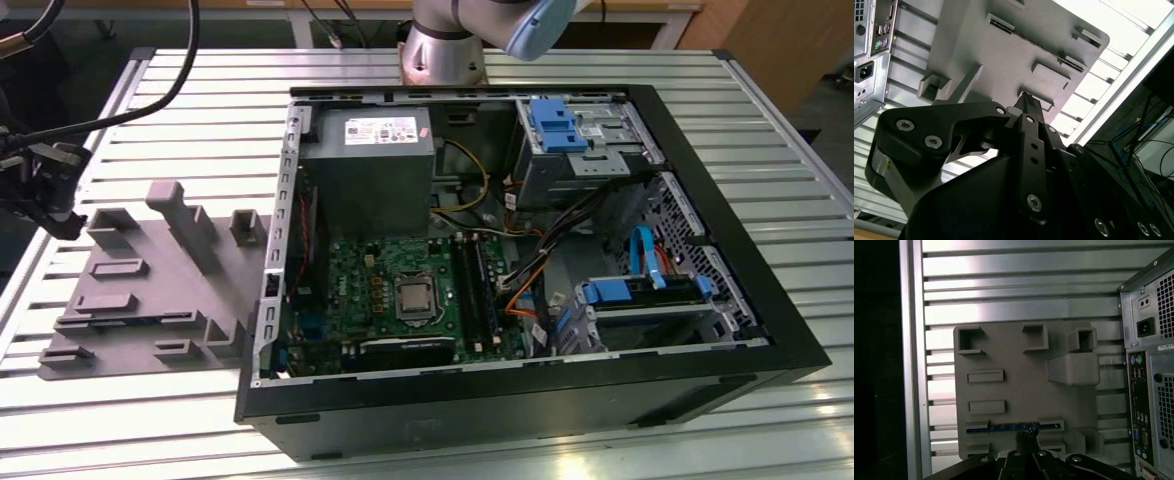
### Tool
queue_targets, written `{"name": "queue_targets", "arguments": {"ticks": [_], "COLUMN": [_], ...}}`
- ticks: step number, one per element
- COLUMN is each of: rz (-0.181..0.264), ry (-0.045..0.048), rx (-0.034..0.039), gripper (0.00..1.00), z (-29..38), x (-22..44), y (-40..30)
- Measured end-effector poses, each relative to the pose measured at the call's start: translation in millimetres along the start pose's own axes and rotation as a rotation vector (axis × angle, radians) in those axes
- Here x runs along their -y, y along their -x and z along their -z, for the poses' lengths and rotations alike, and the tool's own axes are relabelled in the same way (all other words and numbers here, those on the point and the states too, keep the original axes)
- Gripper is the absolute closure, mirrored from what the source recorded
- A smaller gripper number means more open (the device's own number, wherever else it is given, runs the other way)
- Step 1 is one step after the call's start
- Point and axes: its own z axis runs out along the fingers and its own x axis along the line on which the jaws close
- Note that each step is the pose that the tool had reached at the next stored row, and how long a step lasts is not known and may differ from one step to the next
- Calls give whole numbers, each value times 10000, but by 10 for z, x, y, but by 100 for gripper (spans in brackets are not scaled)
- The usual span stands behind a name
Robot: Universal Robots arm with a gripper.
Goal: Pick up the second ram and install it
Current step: 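Reach for the second ram, then pick up the second ram and move it above second insertion slot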
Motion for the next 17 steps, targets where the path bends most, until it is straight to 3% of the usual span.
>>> {"name": "queue_targets", "arguments": {"ticks": [10,17], "rz": [0,0], "ry": [0,0], "rx": [0,-1], "gripper": [89,89], "z": [-66,-75], "x": [13,14], "y": [-5,-5]}}
